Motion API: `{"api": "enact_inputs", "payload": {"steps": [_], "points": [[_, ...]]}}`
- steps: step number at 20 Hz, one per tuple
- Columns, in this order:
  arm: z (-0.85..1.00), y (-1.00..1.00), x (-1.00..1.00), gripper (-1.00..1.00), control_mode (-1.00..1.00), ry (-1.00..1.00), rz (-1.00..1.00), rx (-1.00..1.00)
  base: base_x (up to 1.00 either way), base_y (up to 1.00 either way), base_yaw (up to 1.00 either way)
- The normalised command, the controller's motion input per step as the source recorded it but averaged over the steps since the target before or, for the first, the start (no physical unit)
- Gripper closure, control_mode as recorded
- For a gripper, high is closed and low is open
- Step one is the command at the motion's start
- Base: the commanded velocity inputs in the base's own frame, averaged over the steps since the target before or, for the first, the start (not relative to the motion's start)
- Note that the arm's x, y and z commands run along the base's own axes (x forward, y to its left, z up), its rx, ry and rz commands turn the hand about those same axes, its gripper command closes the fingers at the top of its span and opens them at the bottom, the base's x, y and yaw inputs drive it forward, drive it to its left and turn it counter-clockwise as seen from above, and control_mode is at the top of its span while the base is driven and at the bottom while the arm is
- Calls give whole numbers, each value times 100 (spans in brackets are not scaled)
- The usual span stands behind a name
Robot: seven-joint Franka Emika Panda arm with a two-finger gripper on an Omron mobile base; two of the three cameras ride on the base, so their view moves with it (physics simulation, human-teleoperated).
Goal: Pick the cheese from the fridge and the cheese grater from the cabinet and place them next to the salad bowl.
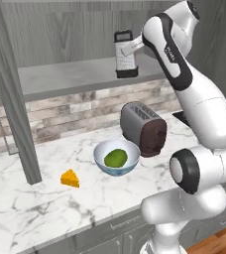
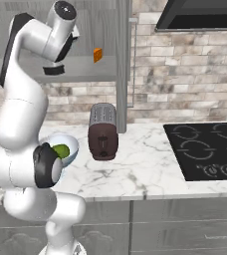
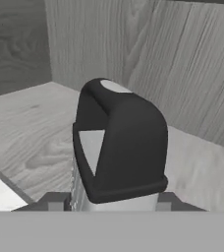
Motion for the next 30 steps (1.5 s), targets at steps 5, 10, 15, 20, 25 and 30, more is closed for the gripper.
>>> {"api": "enact_inputs", "payload": {"steps": [5, 10, 15, 20, 25, 30], "points": [[-12, 20, -100, 100, -100, -12, 6, -1, 0, 0, 0], [-17, 1, -100, 100, -100, -7, 4, -1, 0, 0, 0], [-1, 0, -91, 100, -100, 0, 12, 3, 0, 0, 0], [0, 0, -75, 100, -100, 0, 17, 8, 0, 0, 0], [-23, 1, -56, 100, -100, 0, 17, 9, 0, 0, 0], [-52, 14, -31, 100, -100, 0, 16, 7, 0, 0, 0]]}}
